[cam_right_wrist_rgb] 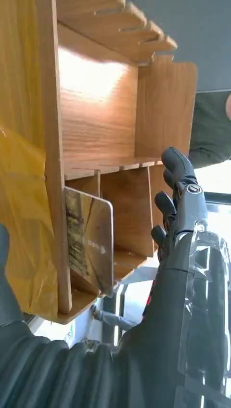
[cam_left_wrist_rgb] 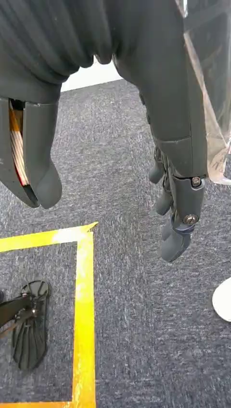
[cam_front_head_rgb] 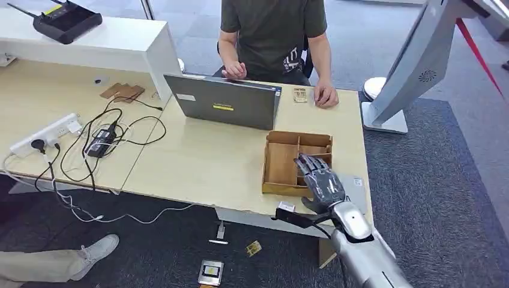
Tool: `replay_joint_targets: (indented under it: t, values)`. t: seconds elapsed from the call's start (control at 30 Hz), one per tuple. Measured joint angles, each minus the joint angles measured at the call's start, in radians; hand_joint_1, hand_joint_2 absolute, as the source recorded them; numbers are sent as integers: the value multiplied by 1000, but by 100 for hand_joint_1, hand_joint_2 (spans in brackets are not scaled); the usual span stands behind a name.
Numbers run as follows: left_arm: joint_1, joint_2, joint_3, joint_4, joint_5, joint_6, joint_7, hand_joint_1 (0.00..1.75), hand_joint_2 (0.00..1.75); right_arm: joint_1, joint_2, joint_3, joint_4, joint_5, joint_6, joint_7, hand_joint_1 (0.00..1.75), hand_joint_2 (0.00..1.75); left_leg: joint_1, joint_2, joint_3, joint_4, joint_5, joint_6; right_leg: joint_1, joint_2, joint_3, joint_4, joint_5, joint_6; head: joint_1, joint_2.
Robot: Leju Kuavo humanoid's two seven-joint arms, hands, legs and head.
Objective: Pass the card to the sensor for recognition and then transmit it.
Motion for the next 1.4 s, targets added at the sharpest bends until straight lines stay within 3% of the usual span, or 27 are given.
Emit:
replay_joint_targets:
  t: [0.57, 1.4]
  values:
    - [1, 0, -7, 0, 3, -4, -13, 0, 175, -9, -25, -23, 28, -26, -10, 11, 0, 175, 0, 0, 0, 0, 0, 0, 0, 0, 0, 0, 0, 0, 0, 0]
    - [-21, 0, -19, 0, -3, -14, -29, 0, 175, 63, -68, -87, -113, -50, 50, 28, 0, 175, 0, 0, 1, 0, 0, 0, 0, 0, 0, 0, 0, 0, 0, 0]
